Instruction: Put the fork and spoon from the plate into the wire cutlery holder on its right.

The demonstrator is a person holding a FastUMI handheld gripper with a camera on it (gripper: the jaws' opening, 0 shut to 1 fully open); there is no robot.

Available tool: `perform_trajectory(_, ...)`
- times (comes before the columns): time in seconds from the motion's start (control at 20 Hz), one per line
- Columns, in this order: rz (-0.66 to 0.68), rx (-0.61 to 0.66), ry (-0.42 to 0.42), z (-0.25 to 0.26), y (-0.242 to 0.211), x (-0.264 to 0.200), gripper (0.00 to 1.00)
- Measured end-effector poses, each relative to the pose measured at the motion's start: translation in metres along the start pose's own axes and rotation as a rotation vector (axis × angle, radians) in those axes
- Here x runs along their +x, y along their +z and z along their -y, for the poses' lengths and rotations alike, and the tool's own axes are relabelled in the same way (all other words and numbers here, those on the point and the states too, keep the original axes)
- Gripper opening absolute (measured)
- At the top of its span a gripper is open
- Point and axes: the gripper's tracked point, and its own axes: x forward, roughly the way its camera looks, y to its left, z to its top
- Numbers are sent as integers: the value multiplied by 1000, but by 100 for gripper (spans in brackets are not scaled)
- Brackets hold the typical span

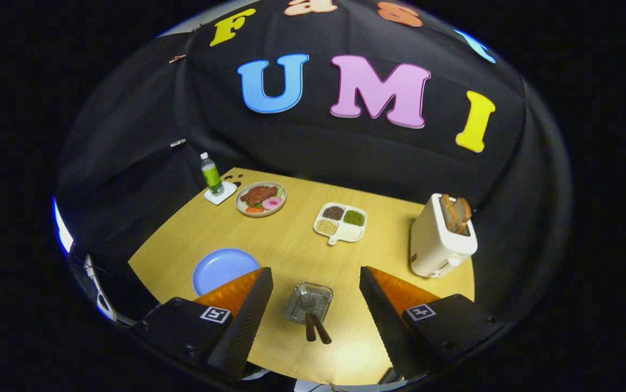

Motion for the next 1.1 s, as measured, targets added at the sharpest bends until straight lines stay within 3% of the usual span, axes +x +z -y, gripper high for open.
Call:
perform_trajectory(0.35,210,11,-77,1,49,-62,100)
perform_trajectory(0.6,311,38,-97,-4,58,-94,100)
perform_trajectory(1.1,355,72,-112,-2,57,-114,100)
